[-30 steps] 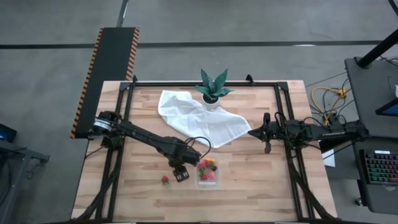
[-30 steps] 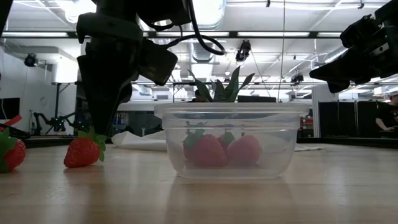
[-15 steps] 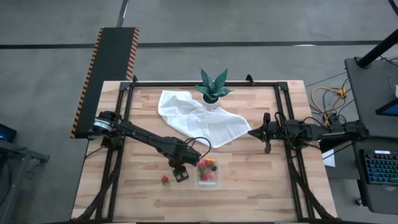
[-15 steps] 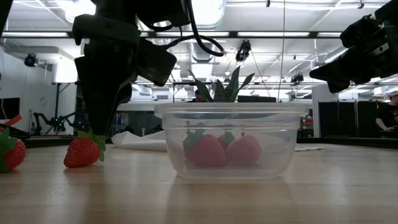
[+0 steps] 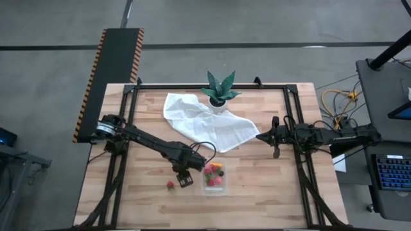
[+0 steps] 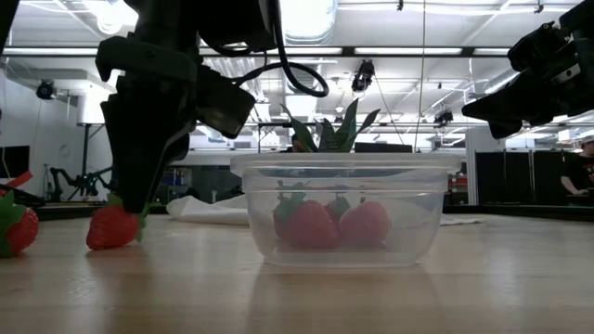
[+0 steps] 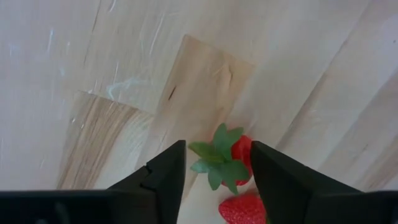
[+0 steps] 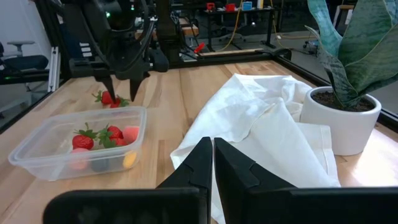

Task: Pick and placing Produce into tupperware
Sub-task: Put the pink peach into the transparent bin

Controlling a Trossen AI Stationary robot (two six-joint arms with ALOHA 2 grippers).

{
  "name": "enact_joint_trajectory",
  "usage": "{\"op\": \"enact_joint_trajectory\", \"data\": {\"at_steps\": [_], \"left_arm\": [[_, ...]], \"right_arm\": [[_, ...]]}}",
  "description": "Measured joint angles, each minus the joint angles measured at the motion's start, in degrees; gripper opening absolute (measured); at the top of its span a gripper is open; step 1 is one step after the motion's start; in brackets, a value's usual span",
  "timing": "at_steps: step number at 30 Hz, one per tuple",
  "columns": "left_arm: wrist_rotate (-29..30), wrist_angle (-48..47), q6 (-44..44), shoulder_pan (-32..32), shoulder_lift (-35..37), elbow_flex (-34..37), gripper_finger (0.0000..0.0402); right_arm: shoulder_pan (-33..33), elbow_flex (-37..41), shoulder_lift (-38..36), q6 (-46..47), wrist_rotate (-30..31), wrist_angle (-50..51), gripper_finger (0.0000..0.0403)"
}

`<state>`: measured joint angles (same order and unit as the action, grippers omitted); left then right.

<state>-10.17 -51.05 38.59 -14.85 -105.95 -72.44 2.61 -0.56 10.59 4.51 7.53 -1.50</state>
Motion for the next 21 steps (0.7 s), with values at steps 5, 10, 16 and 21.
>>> {"op": "enact_joint_trajectory", "data": {"at_steps": [5, 10, 16, 21], "left_arm": [[-0.4, 0.0, 0.0, 0.0, 0.0, 0.0, 0.0128], [-0.9, 0.0, -0.5, 0.0, 0.0, 0.0, 0.0077], [-3.0, 0.0, -5.4, 0.0, 0.0, 0.0, 0.0008], [-3.3, 0.0, -8.0, 0.0, 0.0, 0.0, 0.0001]], "right_arm": [[0.0, 0.0, 0.0, 0.0, 0.0, 0.0, 0.0009], [0.0, 0.0, 0.0, 0.0, 0.0, 0.0, 0.0009], [0.0, 0.0, 0.0, 0.0, 0.0, 0.0, 0.0009], [0.0, 0.0, 0.0, 0.0, 0.0, 0.0, 0.0009]]}}
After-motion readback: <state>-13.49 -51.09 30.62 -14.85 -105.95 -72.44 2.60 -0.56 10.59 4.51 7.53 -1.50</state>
